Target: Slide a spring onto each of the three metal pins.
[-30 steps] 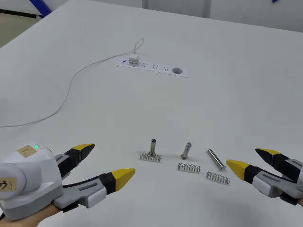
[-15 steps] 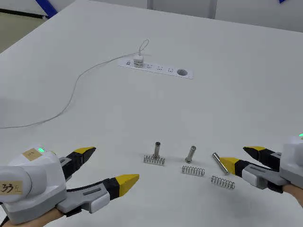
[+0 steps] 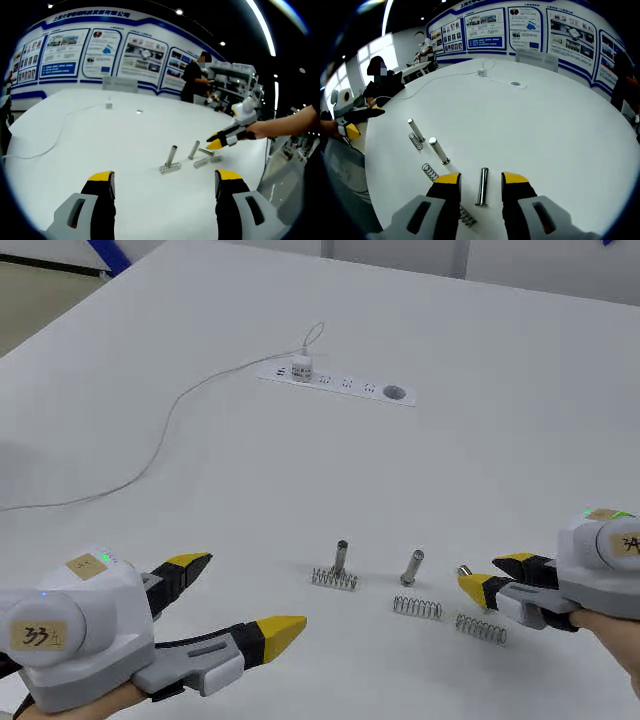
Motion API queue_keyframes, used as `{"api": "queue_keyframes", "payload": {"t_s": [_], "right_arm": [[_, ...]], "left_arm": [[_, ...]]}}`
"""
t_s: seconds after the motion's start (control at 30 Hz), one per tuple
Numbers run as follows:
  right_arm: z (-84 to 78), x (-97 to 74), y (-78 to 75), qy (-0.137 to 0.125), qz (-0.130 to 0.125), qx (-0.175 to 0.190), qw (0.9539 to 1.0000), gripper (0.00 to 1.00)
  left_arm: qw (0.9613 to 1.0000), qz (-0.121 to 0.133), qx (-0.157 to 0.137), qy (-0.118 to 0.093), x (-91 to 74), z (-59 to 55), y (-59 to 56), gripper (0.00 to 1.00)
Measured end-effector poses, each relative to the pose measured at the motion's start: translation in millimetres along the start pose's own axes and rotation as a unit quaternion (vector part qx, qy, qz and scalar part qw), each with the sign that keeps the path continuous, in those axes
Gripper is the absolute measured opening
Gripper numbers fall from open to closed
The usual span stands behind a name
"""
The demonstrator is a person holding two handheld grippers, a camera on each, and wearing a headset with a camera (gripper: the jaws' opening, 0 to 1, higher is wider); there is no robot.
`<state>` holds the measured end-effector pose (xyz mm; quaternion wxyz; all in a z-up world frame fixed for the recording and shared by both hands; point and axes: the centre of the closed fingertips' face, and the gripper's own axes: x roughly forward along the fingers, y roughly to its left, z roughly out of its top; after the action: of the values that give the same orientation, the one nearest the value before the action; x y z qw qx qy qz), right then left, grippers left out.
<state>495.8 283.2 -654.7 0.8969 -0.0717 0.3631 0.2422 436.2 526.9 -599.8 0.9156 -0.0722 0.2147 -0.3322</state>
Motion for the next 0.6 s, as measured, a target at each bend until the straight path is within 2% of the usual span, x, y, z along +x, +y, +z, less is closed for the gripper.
{"api": "queue_keyframes", "payload": {"t_s": [0.13,0.4,0.5,0.6], "right_arm": [[-2.8,6.1,-2.8,0.017,-0.005,0.007,0.9998,0.31],[-6.4,18.6,0.3,0.050,-0.003,-0.018,0.9986,0.25],[-4.4,23.1,0.5,0.054,-0.003,-0.025,0.9982,0.18],[-4.5,25.3,-0.6,0.066,-0.009,-0.015,0.9976,0.17]], "left_arm": [[1.0000,-0.002,0.002,0.007,0.1,-3.0,-1.3,0.85],[0.9999,-0.007,-0.003,0.016,1.3,-7.3,-2.0,0.87],[0.9997,-0.010,-0.001,0.021,2.0,-9.3,-3.2,0.87],[0.9997,-0.010,-0.001,0.022,2.0,-9.5,-3.6,0.87]]}}
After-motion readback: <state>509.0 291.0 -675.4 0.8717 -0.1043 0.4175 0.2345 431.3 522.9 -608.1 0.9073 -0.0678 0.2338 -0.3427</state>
